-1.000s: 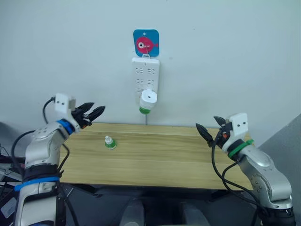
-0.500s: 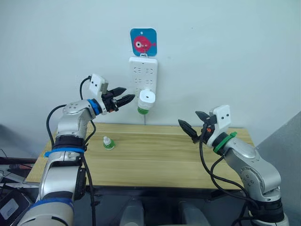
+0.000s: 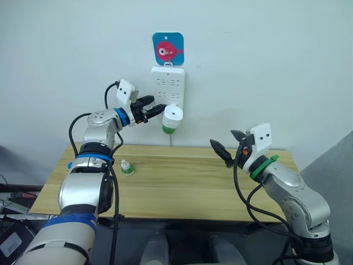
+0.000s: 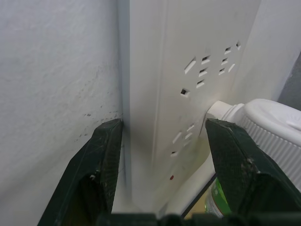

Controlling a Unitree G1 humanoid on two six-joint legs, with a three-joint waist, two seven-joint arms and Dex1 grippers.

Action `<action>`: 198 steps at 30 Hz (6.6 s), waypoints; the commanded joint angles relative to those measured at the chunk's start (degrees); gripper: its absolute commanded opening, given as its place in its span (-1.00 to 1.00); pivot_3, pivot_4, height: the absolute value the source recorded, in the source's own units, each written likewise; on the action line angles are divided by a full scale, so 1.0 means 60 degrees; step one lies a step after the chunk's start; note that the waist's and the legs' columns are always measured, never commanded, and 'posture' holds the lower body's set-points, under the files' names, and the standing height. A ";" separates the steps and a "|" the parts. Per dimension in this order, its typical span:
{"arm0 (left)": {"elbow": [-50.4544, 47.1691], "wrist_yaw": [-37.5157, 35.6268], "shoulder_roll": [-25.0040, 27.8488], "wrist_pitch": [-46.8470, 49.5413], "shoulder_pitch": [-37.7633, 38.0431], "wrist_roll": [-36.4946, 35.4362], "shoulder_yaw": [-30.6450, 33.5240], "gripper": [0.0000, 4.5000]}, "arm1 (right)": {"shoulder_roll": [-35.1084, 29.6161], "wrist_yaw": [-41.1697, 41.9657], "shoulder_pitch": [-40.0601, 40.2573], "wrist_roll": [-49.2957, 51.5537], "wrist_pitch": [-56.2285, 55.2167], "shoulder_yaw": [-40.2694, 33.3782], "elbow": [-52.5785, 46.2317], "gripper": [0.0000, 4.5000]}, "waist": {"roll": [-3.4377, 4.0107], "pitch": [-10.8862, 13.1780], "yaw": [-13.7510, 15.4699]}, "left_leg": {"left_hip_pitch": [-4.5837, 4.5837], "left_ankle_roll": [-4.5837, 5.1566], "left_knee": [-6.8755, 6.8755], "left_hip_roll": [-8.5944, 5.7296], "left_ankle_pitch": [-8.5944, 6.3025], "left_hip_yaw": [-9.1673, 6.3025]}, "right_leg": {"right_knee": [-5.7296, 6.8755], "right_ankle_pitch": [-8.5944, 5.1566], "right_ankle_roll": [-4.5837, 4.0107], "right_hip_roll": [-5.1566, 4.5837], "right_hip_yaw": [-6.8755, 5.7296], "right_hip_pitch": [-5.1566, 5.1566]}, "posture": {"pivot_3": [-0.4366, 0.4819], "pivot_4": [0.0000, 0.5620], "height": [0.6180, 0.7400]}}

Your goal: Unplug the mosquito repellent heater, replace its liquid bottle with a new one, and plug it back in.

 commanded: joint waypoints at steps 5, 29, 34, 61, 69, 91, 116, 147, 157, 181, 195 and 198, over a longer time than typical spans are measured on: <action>0.0478 -0.0587 -0.0244 -0.0374 -0.0850 0.0292 0.0011 0.31 | -0.0030 -0.0112 0.0049 -0.0120 -0.0134 -0.0065 -0.0431 1.00 | -0.0011 0.0040 0.0004 | -0.0007 0.0000 0.0004 -0.0002 0.0000 -0.0005 | 0.0000 0.0000 0.0001 0.0000 -0.0004 0.0000 | 0.31 -0.53 1.00; 0.0088 -0.2365 -0.0830 0.0468 -0.1042 0.0118 0.0179 0.05 | 0.0424 -0.0429 -0.0184 0.0113 0.0111 -0.0062 -0.0427 1.00 | -0.0021 0.0237 -0.0005 | -0.0040 0.0000 0.0014 -0.0004 0.0000 -0.0036 | -0.0005 -0.0001 0.0002 -0.0001 -0.0031 -0.0009 | 0.25 -0.43 1.00; 0.0131 -0.2411 -0.0748 0.0590 -0.1057 0.0108 0.0263 -0.41 | 0.0481 -0.0504 -0.0274 0.0273 0.0444 -0.0037 -0.0667 1.00 | -0.0019 0.0290 -0.0023 | -0.0043 0.0000 0.0014 -0.0005 0.0000 -0.0040 | -0.0006 -0.0001 0.0003 -0.0001 -0.0032 -0.0010 | 0.24 -0.41 1.00; 0.0221 -0.2120 -0.0892 0.0404 -0.1058 0.0252 0.0186 -0.41 | 0.2714 -0.2324 -0.4287 -0.1313 0.1361 0.0827 0.1950 1.00 | -0.0021 0.0391 -0.0074 | -0.0103 0.0001 0.0032 -0.0010 0.0002 -0.0094 | -0.0003 -0.0001 0.0005 -0.0008 -0.0084 -0.0041 | 0.25 -0.38 1.00; 0.0151 -0.2041 -0.0846 0.0349 -0.0983 0.0275 0.0175 -0.41 | 0.2696 -0.1988 -0.4462 -0.1639 0.0904 0.0994 0.2397 0.74 | -0.0018 0.0393 -0.0072 | -0.0106 0.0001 0.0031 -0.0009 0.0002 -0.0103 | -0.0003 -0.0001 0.0004 -0.0008 -0.0092 -0.0043 | 0.27 -0.38 1.00; 0.0307 -0.1457 -0.0771 0.0058 -0.0909 0.0502 0.0166 -0.41 | 0.2035 -0.1838 -0.3614 -0.1375 0.2446 0.0743 -0.0011 0.30 | -0.0008 0.0404 -0.0008 | -0.0117 0.0003 0.0029 -0.0014 0.0002 -0.0134 | 0.0004 -0.0013 0.0016 -0.0006 -0.0107 -0.0044 | 0.29 -0.37 1.00; -0.5687 0.1566 0.0474 0.0457 0.3831 0.0587 0.0718 0.99 | 0.1682 -0.1493 -0.2725 -0.1210 0.1722 -0.0624 0.0421 0.30 | 0.0001 0.0407 -0.0177 | -0.0106 0.0007 0.0023 -0.0003 0.0008 -0.0142 | 0.0021 -0.0006 0.0003 -0.0005 -0.0108 -0.0045 | 0.42 -0.43 1.00; -0.9493 0.3516 -0.4272 0.0335 0.5416 0.0322 -0.2839 0.99 | 0.2325 -0.6826 -0.2058 1.1391 0.1487 -0.4561 0.1451 0.30 | 0.0097 0.0483 -0.0229 | -0.0088 0.0022 0.0038 -0.0001 0.0012 -0.0028 | -0.0003 0.0003 0.0031 -0.0016 -0.0027 -0.0017 | 0.31 -0.40 1.00; -0.9294 0.3399 -0.4302 0.0263 0.5167 0.0128 -0.2739 0.91 | 0.1286 -0.6938 -0.1600 1.2165 0.0230 -0.3504 0.1344 0.30 | 0.0094 0.0484 -0.0222 | -0.0093 0.0023 0.0038 -0.0003 0.0012 -0.0028 | -0.0010 0.0003 0.0034 -0.0015 -0.0027 -0.0019 | 0.30 -0.39 1.00; -0.9000 0.0277 -0.2672 -0.0116 0.4843 -0.0410 -0.3107 0.02 | -0.2623 -0.5213 -0.1251 1.4533 0.1736 -0.2296 0.2725 0.99 | 0.0093 0.0502 -0.0211 | -0.0099 0.0023 0.0038 -0.0003 0.0012 -0.0023 | -0.0015 0.0001 0.0030 -0.0015 -0.0016 -0.0024 | 0.30 -0.36 1.00; -0.7887 -0.1434 -0.2204 -0.1605 0.4512 -0.0219 -0.3357 0.02 | -0.5645 -0.0781 -0.2373 1.4540 0.5876 -0.1443 0.5849 0.99 | 0.0075 0.0550 -0.0195 | -0.0105 0.0031 0.0038 0.0000 0.0007 -0.0025 | -0.0027 0.0001 0.0030 -0.0010 -0.0018 -0.0027 | 0.37 -0.32 1.00; -0.8147 -0.1445 -0.2162 -0.1524 0.4696 -0.0245 -0.3404 0.02 | -0.5797 -0.0694 -0.2611 1.4540 0.6011 -0.1262 0.6148 0.99 | 0.0074 0.0551 -0.0183 | -0.0106 0.0031 0.0038 -0.0002 0.0007 -0.0024 | -0.0027 0.0001 0.0031 -0.0010 -0.0016 -0.0027 | 0.40 -0.32 1.00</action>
